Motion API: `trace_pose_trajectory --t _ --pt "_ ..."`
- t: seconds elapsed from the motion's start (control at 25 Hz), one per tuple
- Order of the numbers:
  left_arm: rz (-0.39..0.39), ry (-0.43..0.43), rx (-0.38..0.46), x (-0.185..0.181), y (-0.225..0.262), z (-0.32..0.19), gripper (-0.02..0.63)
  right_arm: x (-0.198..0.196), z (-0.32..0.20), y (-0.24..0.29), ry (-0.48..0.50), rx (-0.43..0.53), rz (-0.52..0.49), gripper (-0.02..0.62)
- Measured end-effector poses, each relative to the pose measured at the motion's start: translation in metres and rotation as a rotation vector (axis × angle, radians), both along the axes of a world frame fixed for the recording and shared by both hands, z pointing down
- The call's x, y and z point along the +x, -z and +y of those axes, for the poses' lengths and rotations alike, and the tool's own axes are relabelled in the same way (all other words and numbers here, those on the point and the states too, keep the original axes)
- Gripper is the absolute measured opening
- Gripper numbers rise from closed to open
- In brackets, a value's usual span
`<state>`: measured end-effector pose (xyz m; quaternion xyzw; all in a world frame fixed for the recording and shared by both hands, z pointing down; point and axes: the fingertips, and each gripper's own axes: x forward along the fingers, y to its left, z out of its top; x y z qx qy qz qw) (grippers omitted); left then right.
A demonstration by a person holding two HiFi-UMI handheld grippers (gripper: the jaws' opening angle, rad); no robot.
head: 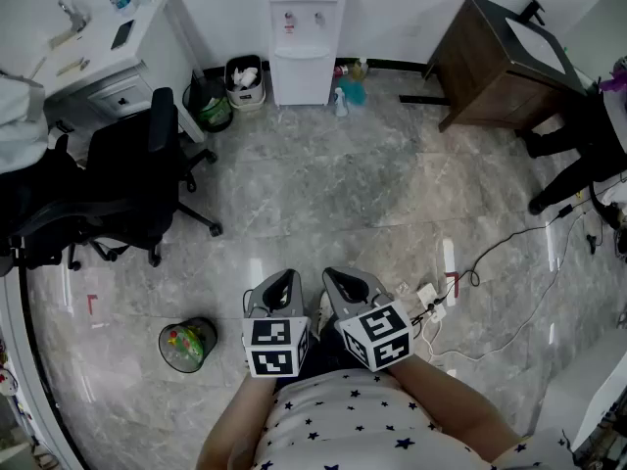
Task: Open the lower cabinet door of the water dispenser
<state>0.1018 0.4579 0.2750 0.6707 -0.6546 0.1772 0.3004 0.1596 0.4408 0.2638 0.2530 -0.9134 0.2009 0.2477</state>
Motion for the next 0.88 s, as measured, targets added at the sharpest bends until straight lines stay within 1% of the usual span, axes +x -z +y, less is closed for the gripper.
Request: trace_pose_trajectory --t 0.2,0.4,0.56,0.68,0.88 --pt "-0.025 -0.006 0.034 0.009 0.033 -0.007 0.006 0.013 -0.010 0.033 -0.019 0.048 -0.033 -0.002" --pt "-0.041 0.021 0.115 0.015 0.073 -0.029 0.006 0.029 -0.035 0.071 -0.042 0.114 -0.081 -0.002" --pt "-0.057 0.042 0.172 0.022 0.092 -0.043 0.006 0.042 -0.054 0.092 -0.043 0.167 -0.115 -0.002" --pt "-0.047 0.058 0.182 0.028 0.093 -0.049 0.006 0.048 -0.064 0.096 -0.038 0.189 -0.123 -0.002" --pt "-0.036 0.066 0.164 0.027 0.087 -0.063 0.006 0.049 -0.078 0.093 -0.050 0.160 -0.134 -0.002"
